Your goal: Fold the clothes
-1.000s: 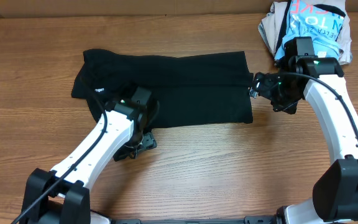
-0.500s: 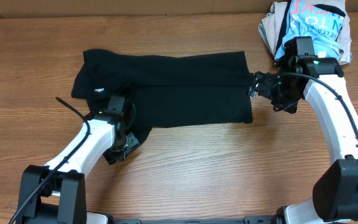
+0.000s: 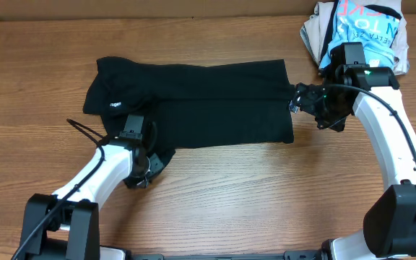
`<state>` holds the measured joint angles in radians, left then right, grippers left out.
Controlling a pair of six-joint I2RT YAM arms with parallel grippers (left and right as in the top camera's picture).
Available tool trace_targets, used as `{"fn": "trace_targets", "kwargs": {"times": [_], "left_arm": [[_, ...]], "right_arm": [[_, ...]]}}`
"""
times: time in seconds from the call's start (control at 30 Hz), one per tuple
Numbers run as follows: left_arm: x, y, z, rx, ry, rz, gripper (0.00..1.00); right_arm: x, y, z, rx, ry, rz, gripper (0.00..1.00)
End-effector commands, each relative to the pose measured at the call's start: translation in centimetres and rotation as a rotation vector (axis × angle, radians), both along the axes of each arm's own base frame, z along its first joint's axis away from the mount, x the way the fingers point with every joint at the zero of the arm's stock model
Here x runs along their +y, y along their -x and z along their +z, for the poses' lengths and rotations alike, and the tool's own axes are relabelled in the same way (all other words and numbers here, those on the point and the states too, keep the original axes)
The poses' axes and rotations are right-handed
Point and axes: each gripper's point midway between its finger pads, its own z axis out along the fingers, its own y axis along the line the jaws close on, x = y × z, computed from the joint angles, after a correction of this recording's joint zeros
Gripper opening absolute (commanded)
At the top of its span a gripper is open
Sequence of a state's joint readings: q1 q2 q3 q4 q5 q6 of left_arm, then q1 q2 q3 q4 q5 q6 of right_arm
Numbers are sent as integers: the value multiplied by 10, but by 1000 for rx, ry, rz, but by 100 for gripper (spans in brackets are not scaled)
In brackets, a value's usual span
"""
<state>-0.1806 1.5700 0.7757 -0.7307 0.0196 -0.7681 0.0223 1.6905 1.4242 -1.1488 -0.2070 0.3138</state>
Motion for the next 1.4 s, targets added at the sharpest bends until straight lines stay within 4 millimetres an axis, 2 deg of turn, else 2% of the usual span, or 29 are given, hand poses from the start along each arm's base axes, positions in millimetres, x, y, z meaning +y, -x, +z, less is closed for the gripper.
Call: {"fn": "trace_targets", "kwargs": {"times": [0.0, 0.17, 0.3, 0.37, 0.53, 0.77, 1.07, 1.13, 1.17, 1.23, 1.27, 1.37], "left_arm": [[15, 18, 9, 112, -17, -45, 4], [28, 14, 43, 161, -23, -174, 4], [54, 7, 66, 175, -142, -175, 4], [61, 4, 72, 172, -181, -175, 4], [63, 1, 73, 162, -196, -177, 4], [67, -1, 73, 154, -218, -178, 7], [67, -3, 73, 144, -223, -177, 10], [68, -4, 73, 143, -223, -177, 11], [68, -4, 73, 143, -223, -176, 11], [71, -3, 74, 148, -242, -177, 6], [73, -1, 74, 155, -251, -179, 4], [74, 6, 77, 186, -255, -185, 4]], "right_arm": [[11, 7, 7, -4, -28, 30, 91], [26, 16, -5, 51, -30, 51, 86], [35, 28, -33, 126, -28, 42, 82], [34, 31, -46, 141, -22, 28, 81], [24, 38, -81, 150, 17, -47, 75], [26, 41, -120, 104, -3, -88, 64], [19, 42, -142, 54, 21, -127, 56], [16, 43, -145, 52, 35, -147, 48], [15, 43, -145, 53, 41, -150, 39], [14, 45, -145, 63, 42, -150, 14], [13, 47, -145, 73, 44, -152, 6], [11, 57, -139, 121, 27, -164, 4]]}}
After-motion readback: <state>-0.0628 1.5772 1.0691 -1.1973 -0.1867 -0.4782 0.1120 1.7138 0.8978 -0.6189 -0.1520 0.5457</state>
